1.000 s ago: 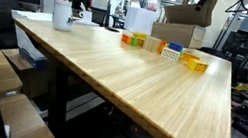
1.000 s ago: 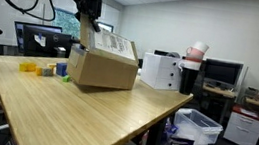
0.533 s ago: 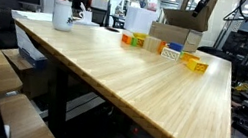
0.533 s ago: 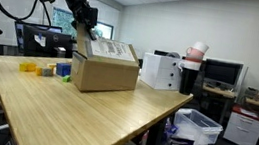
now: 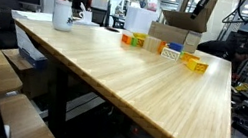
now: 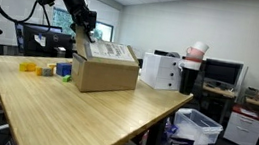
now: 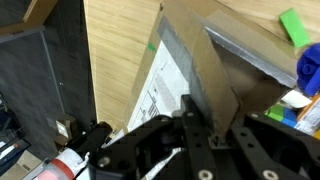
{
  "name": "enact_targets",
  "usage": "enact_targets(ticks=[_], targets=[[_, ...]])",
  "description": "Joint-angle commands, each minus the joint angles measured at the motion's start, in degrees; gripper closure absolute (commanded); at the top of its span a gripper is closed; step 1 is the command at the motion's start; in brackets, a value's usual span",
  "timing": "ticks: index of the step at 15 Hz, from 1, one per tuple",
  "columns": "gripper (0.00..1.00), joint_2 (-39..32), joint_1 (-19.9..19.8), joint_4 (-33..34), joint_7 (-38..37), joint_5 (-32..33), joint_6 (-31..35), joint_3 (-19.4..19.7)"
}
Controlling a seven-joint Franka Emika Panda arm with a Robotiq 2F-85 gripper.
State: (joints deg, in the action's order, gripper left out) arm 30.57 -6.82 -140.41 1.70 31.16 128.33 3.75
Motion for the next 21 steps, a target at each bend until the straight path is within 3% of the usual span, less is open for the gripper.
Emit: enact_targets(ticks=[1, 5, 14, 17, 21], targets=[[0.68, -1.1, 0.3, 0.2, 4.1, -0.9, 0.9, 0.5], [0.52, 0.9, 3.3, -0.2, 4.8, -4.4, -0.4, -1.1], [0.03, 7.0, 15.8, 0.2, 6.3, -17.1, -12.4, -8.4], [0.00, 6.3, 18.5, 0.0, 4.4, -20.4, -13.9, -10.0], [0.00, 2.9, 17.7, -0.3, 0.0, -20.4, -17.3, -12.8]])
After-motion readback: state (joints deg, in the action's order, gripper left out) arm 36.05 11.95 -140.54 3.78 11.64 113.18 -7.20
